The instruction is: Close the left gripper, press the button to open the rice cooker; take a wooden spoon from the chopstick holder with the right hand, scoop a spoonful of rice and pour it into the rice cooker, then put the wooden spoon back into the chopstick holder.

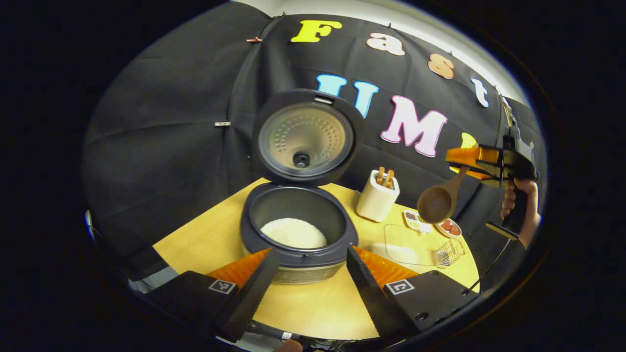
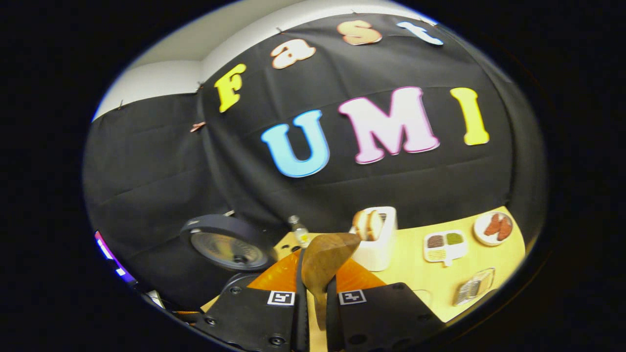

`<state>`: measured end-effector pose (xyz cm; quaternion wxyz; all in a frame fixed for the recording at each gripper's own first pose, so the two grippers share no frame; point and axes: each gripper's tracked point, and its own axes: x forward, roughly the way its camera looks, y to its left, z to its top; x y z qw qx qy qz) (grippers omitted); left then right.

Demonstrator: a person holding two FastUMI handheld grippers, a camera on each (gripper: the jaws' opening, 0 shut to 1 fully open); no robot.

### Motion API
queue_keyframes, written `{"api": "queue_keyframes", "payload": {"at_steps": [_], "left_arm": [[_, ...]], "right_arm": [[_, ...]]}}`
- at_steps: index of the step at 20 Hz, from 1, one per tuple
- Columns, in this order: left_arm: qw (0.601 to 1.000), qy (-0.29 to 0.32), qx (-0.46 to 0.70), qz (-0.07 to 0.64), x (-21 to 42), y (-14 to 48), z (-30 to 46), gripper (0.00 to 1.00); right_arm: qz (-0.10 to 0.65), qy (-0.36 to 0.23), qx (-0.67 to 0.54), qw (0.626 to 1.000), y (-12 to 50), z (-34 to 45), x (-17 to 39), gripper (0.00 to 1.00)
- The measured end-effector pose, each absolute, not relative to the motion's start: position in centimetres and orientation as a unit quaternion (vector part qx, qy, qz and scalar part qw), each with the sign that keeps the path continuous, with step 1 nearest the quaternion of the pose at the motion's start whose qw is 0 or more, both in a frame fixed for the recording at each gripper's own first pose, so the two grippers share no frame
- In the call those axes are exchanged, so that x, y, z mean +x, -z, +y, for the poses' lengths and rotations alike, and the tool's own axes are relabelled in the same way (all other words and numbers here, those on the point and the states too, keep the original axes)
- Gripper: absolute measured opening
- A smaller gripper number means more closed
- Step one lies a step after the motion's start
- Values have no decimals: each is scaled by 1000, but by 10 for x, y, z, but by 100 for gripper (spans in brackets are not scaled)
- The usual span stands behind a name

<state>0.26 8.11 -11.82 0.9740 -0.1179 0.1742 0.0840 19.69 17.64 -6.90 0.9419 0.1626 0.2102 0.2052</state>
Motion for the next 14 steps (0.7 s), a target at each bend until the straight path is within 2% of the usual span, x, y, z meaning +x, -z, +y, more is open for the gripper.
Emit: {"api": "queue_keyframes", "payload": {"at_steps": [7,8,9,14], "left_arm": [[978,-55,-107,170,35,101,33,95],[977,-57,-108,173,37,101,29,92],[977,-62,-107,174,38,100,25,95],[975,-96,-96,177,33,90,9,95]], "right_arm": [[215,-56,219,950,85,13,210,17],[220,-44,233,946,88,-2,208,18],[221,-32,245,943,91,-19,210,18],[232,33,273,933,130,-90,220,18]]}}
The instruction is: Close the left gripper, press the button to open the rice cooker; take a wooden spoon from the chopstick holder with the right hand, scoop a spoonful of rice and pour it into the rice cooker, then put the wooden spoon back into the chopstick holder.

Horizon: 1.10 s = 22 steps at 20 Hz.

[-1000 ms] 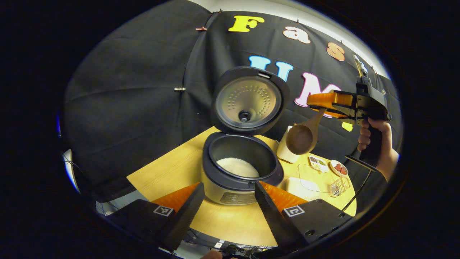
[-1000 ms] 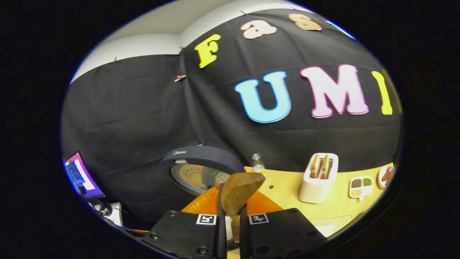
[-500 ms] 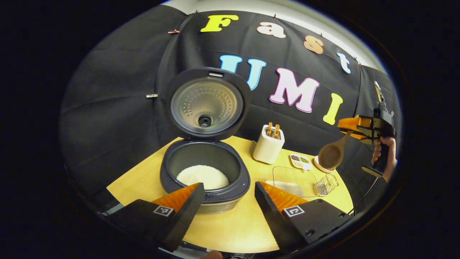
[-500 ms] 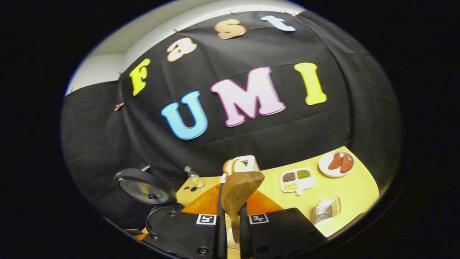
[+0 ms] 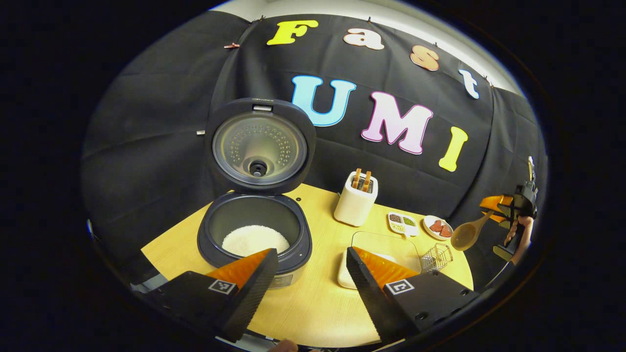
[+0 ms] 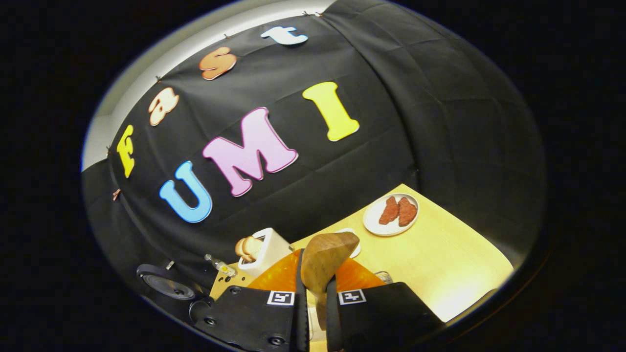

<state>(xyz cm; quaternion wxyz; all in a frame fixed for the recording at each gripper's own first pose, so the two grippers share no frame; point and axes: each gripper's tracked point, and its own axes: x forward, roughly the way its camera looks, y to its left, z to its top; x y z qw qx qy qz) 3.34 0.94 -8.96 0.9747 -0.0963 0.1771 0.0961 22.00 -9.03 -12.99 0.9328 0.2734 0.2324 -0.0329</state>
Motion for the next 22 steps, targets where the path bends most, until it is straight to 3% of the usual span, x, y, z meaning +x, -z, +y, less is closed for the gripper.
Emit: {"api": "queue_keyframes", "payload": {"at_steps": [12,21,22], "left_arm": [[962,-180,-93,185,10,87,-8,95],[945,-266,-127,143,-13,67,48,95],[944,-272,-126,137,-14,63,53,95]], "right_arm": [[299,66,274,911,257,-129,249,18],[322,89,291,897,299,-127,247,19],[322,93,295,895,301,-129,246,15]]}}
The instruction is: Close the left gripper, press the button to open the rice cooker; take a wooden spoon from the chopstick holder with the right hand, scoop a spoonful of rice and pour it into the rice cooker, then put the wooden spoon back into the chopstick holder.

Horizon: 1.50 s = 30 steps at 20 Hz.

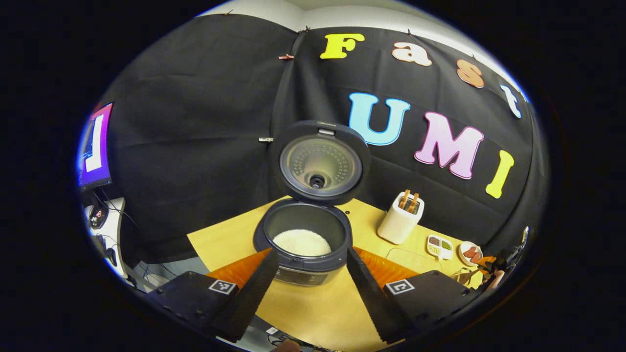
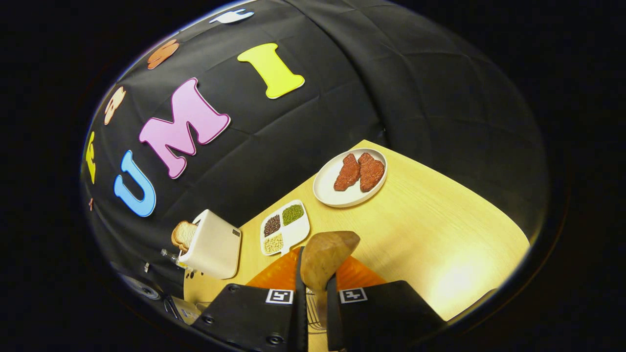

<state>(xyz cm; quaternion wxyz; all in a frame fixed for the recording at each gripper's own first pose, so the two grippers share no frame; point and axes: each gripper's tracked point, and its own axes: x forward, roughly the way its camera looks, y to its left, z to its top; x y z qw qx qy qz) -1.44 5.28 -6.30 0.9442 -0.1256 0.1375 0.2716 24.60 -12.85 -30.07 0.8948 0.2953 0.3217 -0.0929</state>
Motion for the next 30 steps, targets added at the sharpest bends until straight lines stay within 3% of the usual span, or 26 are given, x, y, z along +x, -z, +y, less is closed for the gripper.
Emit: {"api": "queue_keyframes", "payload": {"at_steps": [1,4,6,7,9,13,19,30], "left_arm": [[944,-276,-124,132,-15,58,58,95],[947,-281,-108,112,-11,42,70,95],[952,-278,-85,90,-8,22,78,95],[956,-274,-71,78,-4,11,82,95],[962,-266,-41,53,6,-12,89,95],[963,-267,30,11,21,-43,112,95],[980,-185,0,-70,57,-73,129,95],[985,-127,31,-115,145,-93,173,95]], "right_arm": [[321,95,299,894,302,-130,245,21],[311,99,315,891,297,-131,246,23],[297,104,315,895,283,-134,243,29],[286,101,319,898,271,-134,242,41],[266,110,302,909,259,-143,238,100],[250,134,252,925,227,-143,198,99],[219,106,176,954,173,-99,107,98],[111,118,64,985,70,-91,5,98]]}}
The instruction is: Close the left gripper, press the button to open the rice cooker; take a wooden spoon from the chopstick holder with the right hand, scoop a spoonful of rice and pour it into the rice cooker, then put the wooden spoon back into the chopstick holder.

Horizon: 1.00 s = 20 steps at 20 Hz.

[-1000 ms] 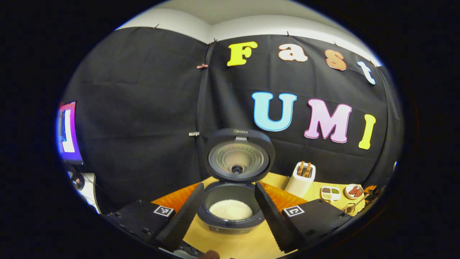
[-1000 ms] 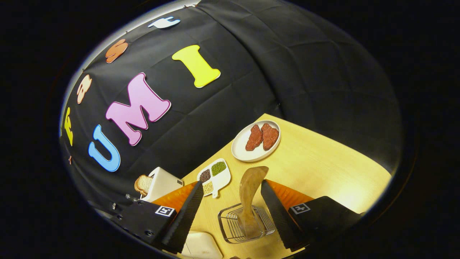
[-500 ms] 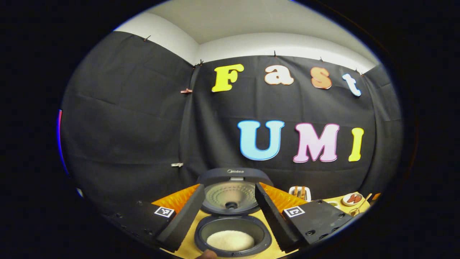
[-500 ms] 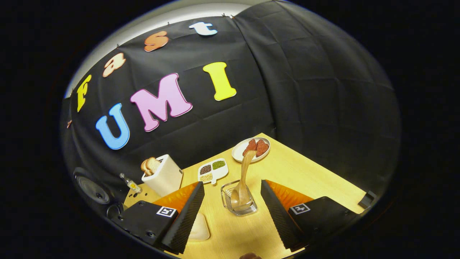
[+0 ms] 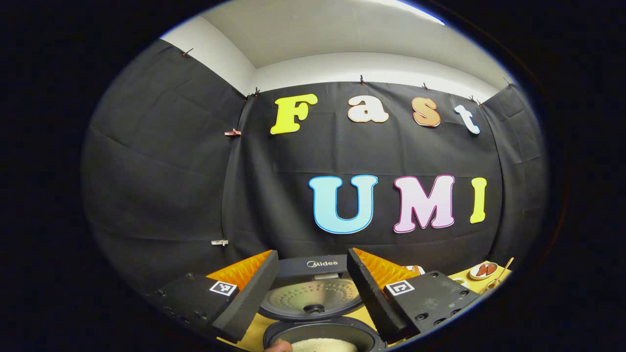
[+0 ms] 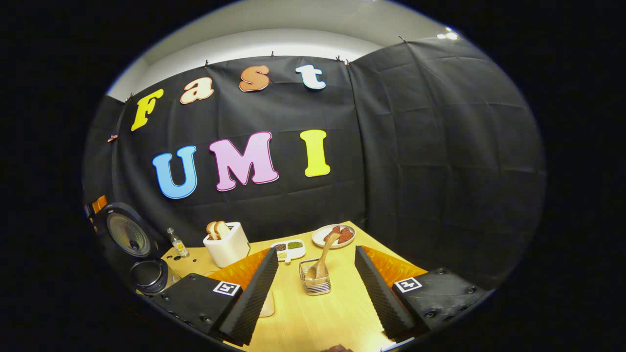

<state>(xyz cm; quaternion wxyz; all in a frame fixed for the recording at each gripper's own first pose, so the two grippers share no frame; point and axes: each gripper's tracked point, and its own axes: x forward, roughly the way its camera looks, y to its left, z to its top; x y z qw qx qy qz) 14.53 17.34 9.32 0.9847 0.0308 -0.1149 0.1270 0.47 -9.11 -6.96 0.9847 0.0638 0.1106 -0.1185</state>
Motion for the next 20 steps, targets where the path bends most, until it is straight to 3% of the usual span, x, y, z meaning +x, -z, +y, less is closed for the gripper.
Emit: {"api": "queue_keyframes", "payload": {"at_steps": [7,10,20], "left_arm": [[985,-117,91,-91,201,-96,173,92],[984,-131,94,-71,212,-86,174,97],[989,-147,11,3,150,-49,144,100]], "right_arm": [[136,170,69,974,68,-119,-39,98],[145,178,72,971,74,-123,-39,98],[191,112,76,972,110,-86,-17,99]]}}
